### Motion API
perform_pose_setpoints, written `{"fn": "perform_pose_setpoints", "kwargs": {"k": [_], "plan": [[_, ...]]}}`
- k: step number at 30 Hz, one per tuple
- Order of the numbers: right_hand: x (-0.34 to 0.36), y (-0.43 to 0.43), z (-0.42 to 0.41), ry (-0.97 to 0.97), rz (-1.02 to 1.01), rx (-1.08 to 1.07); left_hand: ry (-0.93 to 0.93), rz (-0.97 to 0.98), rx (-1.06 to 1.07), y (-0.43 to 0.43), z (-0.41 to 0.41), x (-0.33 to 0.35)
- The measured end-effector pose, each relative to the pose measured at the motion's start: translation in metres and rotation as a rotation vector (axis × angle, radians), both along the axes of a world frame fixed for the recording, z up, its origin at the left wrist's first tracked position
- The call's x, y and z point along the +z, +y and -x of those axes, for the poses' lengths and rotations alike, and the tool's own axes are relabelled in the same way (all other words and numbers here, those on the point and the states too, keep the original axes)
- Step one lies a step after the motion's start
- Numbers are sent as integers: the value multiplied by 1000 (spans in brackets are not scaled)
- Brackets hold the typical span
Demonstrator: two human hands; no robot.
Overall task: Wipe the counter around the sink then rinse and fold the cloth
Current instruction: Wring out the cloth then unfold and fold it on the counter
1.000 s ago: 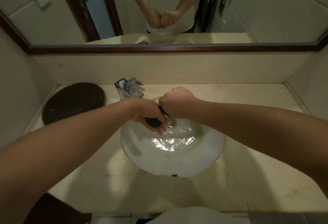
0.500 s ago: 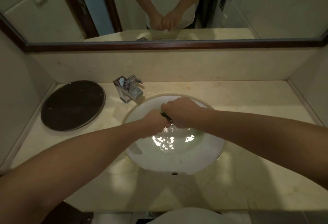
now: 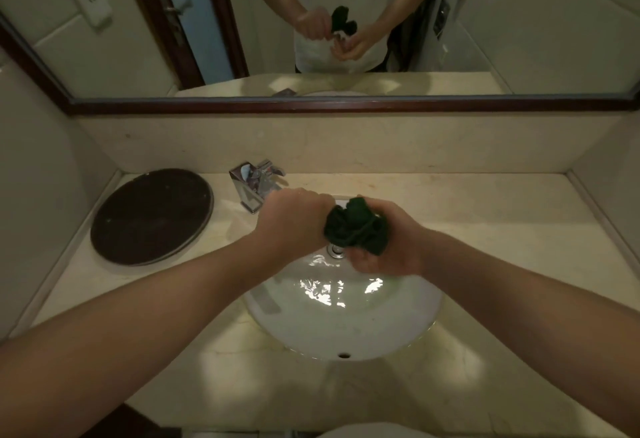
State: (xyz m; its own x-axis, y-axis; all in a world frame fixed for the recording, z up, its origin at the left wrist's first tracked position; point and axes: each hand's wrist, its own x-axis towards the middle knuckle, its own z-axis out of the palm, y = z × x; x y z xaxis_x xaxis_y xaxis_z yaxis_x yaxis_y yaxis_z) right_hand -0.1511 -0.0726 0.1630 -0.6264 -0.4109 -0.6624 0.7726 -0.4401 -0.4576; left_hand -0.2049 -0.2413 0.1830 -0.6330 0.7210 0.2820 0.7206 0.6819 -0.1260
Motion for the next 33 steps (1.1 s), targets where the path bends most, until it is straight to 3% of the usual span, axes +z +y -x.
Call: {"fn": "perform_pose_setpoints", "kwargs": {"k": [4, 6, 8, 10, 12, 15, 18, 20, 22, 24, 28, 33], "plan": [[-1, -7, -20, 71, 456, 278, 126, -89, -176, -1, 0, 5], [4, -8, -23, 111, 694, 314, 166, -71, -250, -3, -2, 10], [4, -7, -21, 41, 746, 273, 251, -41, -344, -5, 2, 12], [0, -7, -15, -61, 676, 296, 342, 56, -444, -5, 6, 13], [6, -8, -9, -31, 460, 439, 326, 155, -534, -3, 6, 14], [27, -17, -16, 199, -158, 677, 147, 344, -534, -3, 3, 18], [38, -31, -21, 419, -838, 686, -52, 566, -294, 0, -7, 20], [31, -38, -13, 655, -1230, 738, -102, 505, -145, 6, -12, 19], [20, -41, -1, 766, -1526, 842, -204, 431, 27, 11, -12, 13], [10, -39, 8, 829, -1691, 887, -360, 370, 161, 12, -10, 0], [-9, -31, 24, 1033, -1804, 960, -696, 133, 327, 11, -6, -32], [-15, -29, 33, 1192, -1893, 1100, -905, -138, 395, 10, -8, -52]]}}
